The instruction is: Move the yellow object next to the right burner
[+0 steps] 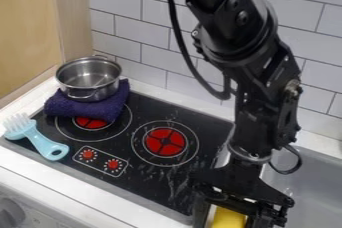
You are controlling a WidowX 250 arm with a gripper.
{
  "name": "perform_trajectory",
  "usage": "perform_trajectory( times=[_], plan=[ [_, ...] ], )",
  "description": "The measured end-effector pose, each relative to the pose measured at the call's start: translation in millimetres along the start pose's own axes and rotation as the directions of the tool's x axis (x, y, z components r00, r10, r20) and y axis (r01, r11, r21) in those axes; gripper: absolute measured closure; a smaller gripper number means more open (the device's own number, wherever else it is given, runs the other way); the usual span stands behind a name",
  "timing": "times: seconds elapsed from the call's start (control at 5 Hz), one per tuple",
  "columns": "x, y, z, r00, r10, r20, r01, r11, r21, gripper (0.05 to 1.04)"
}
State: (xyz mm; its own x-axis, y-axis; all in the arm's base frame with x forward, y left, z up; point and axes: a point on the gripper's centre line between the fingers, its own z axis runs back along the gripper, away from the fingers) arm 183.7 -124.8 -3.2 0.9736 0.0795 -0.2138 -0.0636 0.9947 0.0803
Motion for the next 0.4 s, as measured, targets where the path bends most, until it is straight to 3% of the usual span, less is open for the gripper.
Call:
perform_trajectory(
  times=[0.2,0.4],
  plan=[
    [-5.4,4.4,0.2,0.999,-0.009,-0.034,0.010,1.000,0.024,0.072],
    [-7.6,9.2,4.6,0.999,-0.002,-0.046,0.003,0.999,0.037,0.079]
  ],
)
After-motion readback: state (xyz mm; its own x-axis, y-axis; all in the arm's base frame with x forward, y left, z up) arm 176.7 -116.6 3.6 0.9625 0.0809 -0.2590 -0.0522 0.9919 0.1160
